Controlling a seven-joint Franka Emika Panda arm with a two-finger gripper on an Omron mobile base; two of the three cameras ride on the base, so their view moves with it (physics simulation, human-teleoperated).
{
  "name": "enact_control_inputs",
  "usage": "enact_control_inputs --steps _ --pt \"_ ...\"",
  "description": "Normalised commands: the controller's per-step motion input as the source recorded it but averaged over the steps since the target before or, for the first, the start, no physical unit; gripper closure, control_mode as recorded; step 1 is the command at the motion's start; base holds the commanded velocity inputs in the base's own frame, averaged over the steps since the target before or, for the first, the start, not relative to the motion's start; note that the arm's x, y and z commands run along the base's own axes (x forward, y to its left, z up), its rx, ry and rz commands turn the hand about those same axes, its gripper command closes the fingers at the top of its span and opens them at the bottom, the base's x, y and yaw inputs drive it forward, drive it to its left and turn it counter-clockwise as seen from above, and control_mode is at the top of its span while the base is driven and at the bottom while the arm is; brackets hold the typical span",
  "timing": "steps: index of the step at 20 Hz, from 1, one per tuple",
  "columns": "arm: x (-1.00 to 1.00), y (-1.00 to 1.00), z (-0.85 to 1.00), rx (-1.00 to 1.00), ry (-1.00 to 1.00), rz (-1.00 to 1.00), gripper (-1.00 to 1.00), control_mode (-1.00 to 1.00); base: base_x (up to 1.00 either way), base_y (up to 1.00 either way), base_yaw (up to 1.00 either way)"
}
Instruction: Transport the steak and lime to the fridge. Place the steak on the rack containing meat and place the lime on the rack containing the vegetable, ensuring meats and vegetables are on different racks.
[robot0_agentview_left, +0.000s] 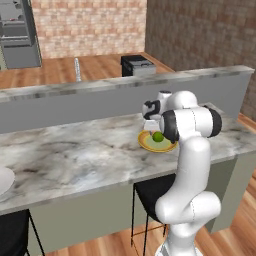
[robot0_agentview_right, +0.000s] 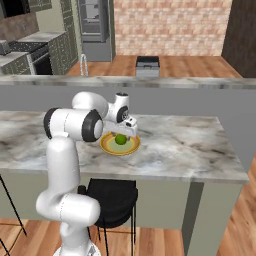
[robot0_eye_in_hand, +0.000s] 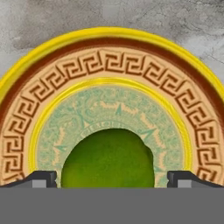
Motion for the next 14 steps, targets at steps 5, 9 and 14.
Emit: enact_control_inputs --steps 5,9,14 --pt "0.0 0.0 -0.16 0.01 0.0 0.0 -1.0 -1.0 0.0 0.0 0.0" --pt "0.0 0.0 -0.1 0.0 -0.01 0.0 -1.0 -1.0 0.0 0.0 0.0" --pt "0.0 0.0 -0.09 0.0 0.0 0.0 -1.0 -1.0 0.0 0.0 0.0"
